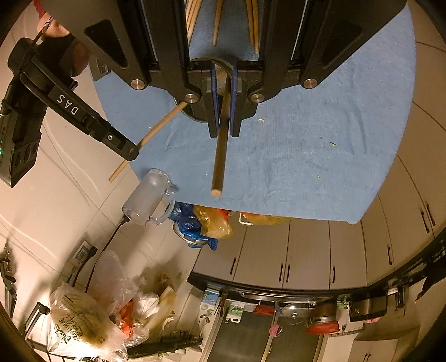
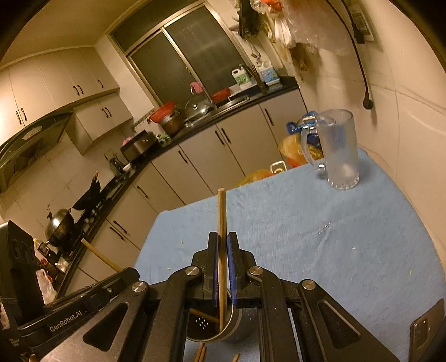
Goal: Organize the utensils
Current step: 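Lower the chopsticks into the holder and open both tools, then move both open tools back down to the remaining chopsticks, then grasp a chopstick with the left tool while the right tool grasps another, then lift both held chopsticks upright and carry them over the holder cup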
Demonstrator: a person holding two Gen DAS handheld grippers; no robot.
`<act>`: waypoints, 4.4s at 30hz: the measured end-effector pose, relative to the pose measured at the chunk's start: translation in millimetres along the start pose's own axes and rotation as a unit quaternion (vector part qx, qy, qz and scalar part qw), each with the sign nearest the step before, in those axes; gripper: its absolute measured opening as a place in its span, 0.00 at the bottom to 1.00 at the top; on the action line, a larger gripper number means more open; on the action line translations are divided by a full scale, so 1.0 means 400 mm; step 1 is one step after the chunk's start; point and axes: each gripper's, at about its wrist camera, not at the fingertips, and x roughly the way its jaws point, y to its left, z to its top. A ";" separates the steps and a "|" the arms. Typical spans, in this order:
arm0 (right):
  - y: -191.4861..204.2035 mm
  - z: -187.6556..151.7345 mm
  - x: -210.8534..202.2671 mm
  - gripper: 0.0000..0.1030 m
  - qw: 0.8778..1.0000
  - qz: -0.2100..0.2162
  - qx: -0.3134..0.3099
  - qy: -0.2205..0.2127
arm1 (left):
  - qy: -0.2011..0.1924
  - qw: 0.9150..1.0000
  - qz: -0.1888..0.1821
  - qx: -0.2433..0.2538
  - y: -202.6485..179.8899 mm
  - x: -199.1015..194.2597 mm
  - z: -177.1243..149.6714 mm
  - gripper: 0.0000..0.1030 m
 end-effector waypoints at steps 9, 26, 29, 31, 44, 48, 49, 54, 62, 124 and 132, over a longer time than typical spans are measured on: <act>0.004 0.006 -0.041 0.22 1.000 0.005 -0.004 -0.014 | -0.025 1.000 0.003 0.005 -0.008 -0.053 -0.002 0.29; -0.038 -0.153 -0.147 0.23 0.999 0.004 -0.001 0.037 | -0.035 0.999 0.011 0.020 0.027 -0.169 -0.194 0.38; -0.062 -0.213 -0.146 0.23 0.998 -0.004 0.006 0.060 | -0.002 1.000 0.016 0.013 0.057 -0.134 -0.273 0.38; -0.083 -0.257 -0.144 0.23 0.997 -0.003 0.011 0.078 | 0.024 1.000 0.013 0.000 0.079 -0.106 -0.326 0.38; -0.154 -0.448 -0.080 0.16 0.983 -0.030 0.047 0.176 | 0.099 0.995 0.012 -0.026 0.135 -0.034 -0.485 0.38; -0.126 -0.452 -0.058 0.09 0.981 -0.050 0.022 0.185 | 0.096 0.995 0.015 -0.022 0.133 -0.035 -0.482 0.38; -0.121 -0.452 -0.052 0.08 0.981 -0.052 0.018 0.188 | 0.096 0.995 0.016 -0.021 0.131 -0.034 -0.481 0.38; -0.092 -0.446 -0.035 0.08 0.978 -0.085 -0.016 0.191 | 0.097 0.995 0.016 -0.021 0.135 -0.029 -0.482 0.38; -0.059 -0.428 -0.002 0.09 0.965 -0.138 -0.053 0.216 | 0.105 0.994 0.015 -0.025 0.147 -0.024 -0.479 0.38; -0.117 -0.413 -0.027 0.08 0.962 -0.112 -0.050 0.244 | 0.211 0.969 0.124 0.044 0.078 0.186 -0.298 0.21; -0.087 -0.407 0.007 0.07 0.956 -0.129 -0.096 0.246 | 0.184 0.975 0.120 0.041 0.055 0.142 -0.342 0.06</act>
